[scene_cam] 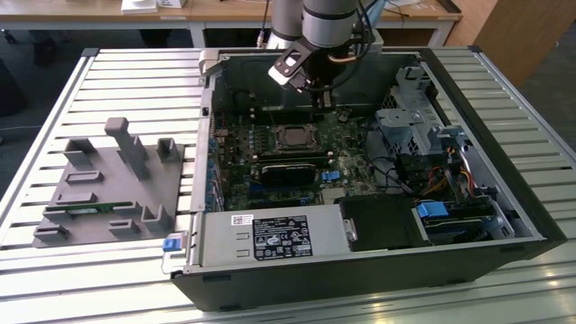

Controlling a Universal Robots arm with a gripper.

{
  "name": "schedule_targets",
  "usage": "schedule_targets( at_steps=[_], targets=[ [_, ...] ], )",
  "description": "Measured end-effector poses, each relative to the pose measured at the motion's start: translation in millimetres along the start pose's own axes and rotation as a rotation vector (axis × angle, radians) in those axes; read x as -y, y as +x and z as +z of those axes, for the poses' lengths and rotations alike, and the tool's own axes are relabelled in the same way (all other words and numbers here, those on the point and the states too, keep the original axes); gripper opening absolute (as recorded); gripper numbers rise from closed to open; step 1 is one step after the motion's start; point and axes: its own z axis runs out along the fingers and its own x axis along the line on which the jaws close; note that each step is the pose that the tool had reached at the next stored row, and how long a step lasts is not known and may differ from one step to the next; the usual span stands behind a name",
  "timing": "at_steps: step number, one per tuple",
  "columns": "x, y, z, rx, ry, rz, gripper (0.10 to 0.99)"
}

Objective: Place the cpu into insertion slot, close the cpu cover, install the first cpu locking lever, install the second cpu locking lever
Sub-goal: 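Close the cpu cover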

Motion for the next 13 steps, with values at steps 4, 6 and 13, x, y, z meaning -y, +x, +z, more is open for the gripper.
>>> schedule_targets(
  at_steps=[4,6,13],
  targets=[
    [1.0,0.0,2.6,-0.0001,0.008,0.000,0.106],
    [2.2,-0.1,3.5,0.0000,0.009,0.000,0.106],
    [9.6,0.0,3.8,0.0000,0.010,0.000,0.106]
  ],
)
